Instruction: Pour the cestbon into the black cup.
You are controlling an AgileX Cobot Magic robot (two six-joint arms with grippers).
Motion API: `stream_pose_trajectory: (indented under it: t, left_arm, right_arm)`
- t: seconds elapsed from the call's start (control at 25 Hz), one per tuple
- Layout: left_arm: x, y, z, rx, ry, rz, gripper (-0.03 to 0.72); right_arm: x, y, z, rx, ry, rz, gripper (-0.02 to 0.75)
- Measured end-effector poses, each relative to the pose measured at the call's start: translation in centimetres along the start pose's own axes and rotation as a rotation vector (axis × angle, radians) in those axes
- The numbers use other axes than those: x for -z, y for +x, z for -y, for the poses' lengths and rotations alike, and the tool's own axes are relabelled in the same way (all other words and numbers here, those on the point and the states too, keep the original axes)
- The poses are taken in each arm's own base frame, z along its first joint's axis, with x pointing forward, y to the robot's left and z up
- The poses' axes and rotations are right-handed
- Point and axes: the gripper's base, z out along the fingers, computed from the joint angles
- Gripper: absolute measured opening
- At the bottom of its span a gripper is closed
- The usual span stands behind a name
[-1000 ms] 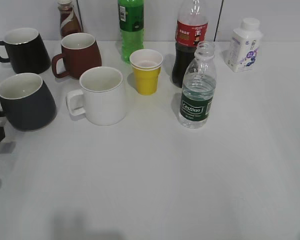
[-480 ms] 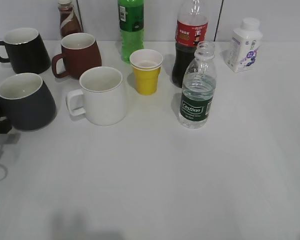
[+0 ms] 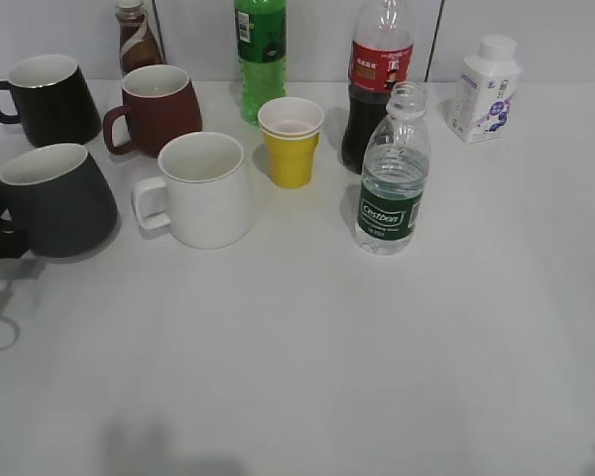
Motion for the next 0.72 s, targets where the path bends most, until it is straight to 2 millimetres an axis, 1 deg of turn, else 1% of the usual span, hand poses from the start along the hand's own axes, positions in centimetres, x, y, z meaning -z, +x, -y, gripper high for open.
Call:
stream_pose_trajectory:
  t: [0.04, 0.12, 0.2, 0.28, 0.44, 0.52, 0.64, 0.72]
  left_arm:
    - [0.1, -0.1, 0.0, -0.002, 0.002, -0.001, 0.048]
    - [0.2, -0.5, 0.0, -0.009, 0.004, 0.007, 0.046]
    - [0.5, -1.3, 0.1, -0.019, 0.016, 0.032, 0.046]
    - [0.8, -2.0, 0.2, -0.03, 0.026, 0.06, 0.046]
    - [1.6, -3.6, 0.2, -0.042, 0.029, 0.11, 0.046]
    - [2.1, -4.5, 0.1, -0.048, 0.027, 0.125, 0.046]
    - [3.1, -5.8, 0.1, -0.056, 0.022, 0.153, 0.046]
    - [3.7, -6.7, 0.1, -0.066, 0.023, 0.17, 0.046]
  right_arm:
    - [0.0, -0.2, 0.0, 0.008, -0.007, 0.003, 0.496]
    - [-0.2, -1.2, 0.0, 0.02, -0.007, 0.059, 0.484]
    - [-0.5, -2.8, 0.2, 0.027, -0.002, 0.181, 0.48]
    - [-1.1, -4.7, 0.4, 0.043, 0.014, 0.304, 0.48]
    - [-3.9, -7.2, 1.1, 0.051, 0.031, 0.38, 0.479]
    - [-5.6, -8.5, 1.5, 0.018, 0.038, 0.409, 0.479]
    - [-7.9, -9.5, 2.0, -0.031, 0.052, 0.413, 0.478]
    - [-9.1, -9.9, 2.0, -0.048, 0.042, 0.409, 0.478]
